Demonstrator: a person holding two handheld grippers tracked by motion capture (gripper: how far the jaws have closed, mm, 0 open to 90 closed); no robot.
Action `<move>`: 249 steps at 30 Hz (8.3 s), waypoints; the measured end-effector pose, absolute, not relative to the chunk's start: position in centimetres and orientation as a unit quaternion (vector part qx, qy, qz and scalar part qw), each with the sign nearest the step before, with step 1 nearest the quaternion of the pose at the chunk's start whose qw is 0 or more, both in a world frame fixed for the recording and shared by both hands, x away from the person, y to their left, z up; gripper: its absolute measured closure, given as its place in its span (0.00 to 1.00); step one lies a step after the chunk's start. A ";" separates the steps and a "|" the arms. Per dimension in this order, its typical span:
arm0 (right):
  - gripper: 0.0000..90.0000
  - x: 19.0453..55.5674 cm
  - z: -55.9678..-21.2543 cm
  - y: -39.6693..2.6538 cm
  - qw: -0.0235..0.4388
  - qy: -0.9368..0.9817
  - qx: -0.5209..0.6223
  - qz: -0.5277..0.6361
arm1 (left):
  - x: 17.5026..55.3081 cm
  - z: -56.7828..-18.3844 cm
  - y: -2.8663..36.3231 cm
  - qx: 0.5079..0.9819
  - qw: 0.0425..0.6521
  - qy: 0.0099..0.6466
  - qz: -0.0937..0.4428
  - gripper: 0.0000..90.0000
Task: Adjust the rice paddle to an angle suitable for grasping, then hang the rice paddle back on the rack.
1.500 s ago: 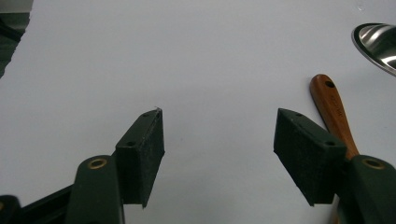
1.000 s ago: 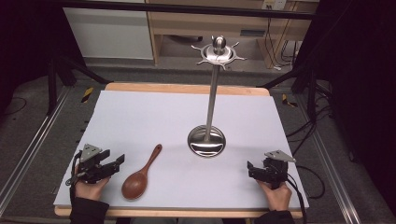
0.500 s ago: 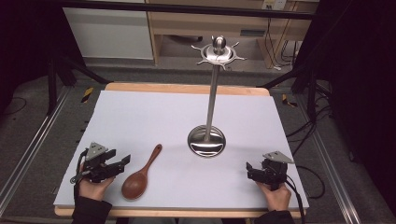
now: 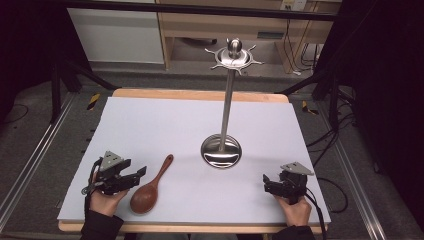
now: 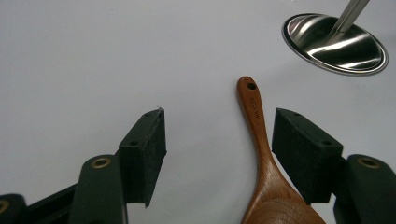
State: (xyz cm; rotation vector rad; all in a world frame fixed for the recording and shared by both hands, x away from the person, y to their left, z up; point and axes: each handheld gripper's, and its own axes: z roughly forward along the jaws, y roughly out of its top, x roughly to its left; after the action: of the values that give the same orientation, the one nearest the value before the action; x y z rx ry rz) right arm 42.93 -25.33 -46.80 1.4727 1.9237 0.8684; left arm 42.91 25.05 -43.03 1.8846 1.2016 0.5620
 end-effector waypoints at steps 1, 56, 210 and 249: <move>0.12 42.9 -46.8 -25.3 0.280 0.718 0.550 0.323 | 43.0 -42.9 24.9 0.748 0.407 0.476 0.222 0.38; 0.12 43.0 -46.7 -25.0 0.278 0.722 0.546 0.321 | 47.7 -40.6 19.2 0.834 0.309 0.433 0.146 0.45; 0.12 43.0 -47.1 -24.7 0.269 0.732 0.550 0.299 | 43.0 -36.7 23.3 0.735 0.496 0.404 0.225 0.86; 0.11 43.0 -46.3 -24.3 0.288 0.719 0.549 0.315 | 45.4 -29.7 17.2 0.739 0.541 0.331 0.226 0.86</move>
State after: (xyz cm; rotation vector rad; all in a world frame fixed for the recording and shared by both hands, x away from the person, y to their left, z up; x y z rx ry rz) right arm 42.96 -24.30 -46.29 1.4658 1.9193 0.8422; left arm 45.35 17.19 -29.70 1.7558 0.7870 0.5370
